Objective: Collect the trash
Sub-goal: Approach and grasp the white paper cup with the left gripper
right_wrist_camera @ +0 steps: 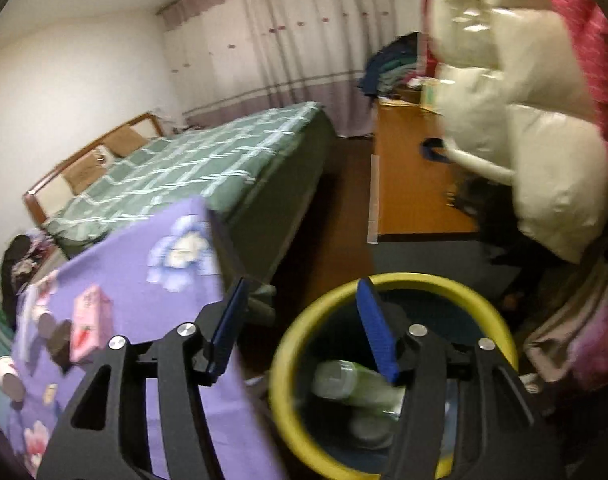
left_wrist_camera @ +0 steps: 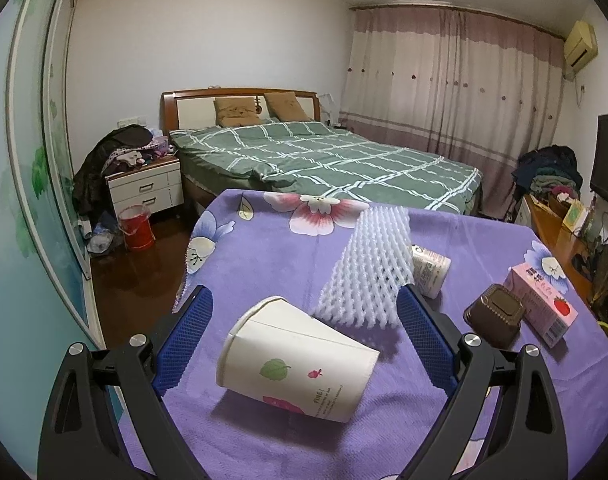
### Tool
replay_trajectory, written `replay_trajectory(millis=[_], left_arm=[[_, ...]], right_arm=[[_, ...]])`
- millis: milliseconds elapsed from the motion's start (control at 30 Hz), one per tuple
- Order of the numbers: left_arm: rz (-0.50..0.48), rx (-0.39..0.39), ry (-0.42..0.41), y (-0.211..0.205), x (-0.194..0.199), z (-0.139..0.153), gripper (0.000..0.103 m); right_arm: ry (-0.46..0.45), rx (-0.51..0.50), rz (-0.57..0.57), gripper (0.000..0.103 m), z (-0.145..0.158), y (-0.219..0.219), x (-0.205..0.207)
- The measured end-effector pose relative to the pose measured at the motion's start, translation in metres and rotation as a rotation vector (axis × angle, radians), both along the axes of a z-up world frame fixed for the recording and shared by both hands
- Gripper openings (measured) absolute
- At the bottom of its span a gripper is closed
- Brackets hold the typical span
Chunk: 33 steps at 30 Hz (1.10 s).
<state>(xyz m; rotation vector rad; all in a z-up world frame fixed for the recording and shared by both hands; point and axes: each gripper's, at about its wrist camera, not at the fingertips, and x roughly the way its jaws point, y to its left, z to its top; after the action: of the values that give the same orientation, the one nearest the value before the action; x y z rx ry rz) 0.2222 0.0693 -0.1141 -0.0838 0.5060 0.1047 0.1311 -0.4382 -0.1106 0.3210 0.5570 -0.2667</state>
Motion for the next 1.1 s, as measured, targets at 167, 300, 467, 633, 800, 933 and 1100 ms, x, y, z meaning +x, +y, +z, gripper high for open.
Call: replay_trajectory(millis=[167,300,467,633,800,933,1100], left_arm=[[-0.023,0.003,0.014,-0.002,0.002,0.000,0.093],[-0.042,0.040,0.050,-0.006,0.008,-0.003,0.094],[-0.050,0.080,0.080,-0.010,0.015,-0.006,0.097],[-0.079,0.125,0.108,-0.017,0.020,-0.009,0.097],[-0.101,0.120,0.155,-0.013,0.027,-0.014,0.098],[-0.081,0.127,0.199,-0.007,0.035,-0.020,0.098],[-0.129,0.076,0.237,-0.001,0.043,-0.026,0.098]], right_arm=[[0.033,-0.050,0.116,0.059,-0.015,0.051,0.026],[0.059,-0.033,0.159,0.059,-0.025,0.060,0.034],[0.076,0.013,0.171,0.059,-0.028,0.058,0.037],[0.078,0.026,0.181,0.059,-0.028,0.058,0.039],[0.080,0.020,0.191,0.059,-0.028,0.060,0.041],[0.083,0.029,0.197,0.059,-0.029,0.060,0.043],[0.082,0.038,0.201,0.059,-0.030,0.058,0.043]])
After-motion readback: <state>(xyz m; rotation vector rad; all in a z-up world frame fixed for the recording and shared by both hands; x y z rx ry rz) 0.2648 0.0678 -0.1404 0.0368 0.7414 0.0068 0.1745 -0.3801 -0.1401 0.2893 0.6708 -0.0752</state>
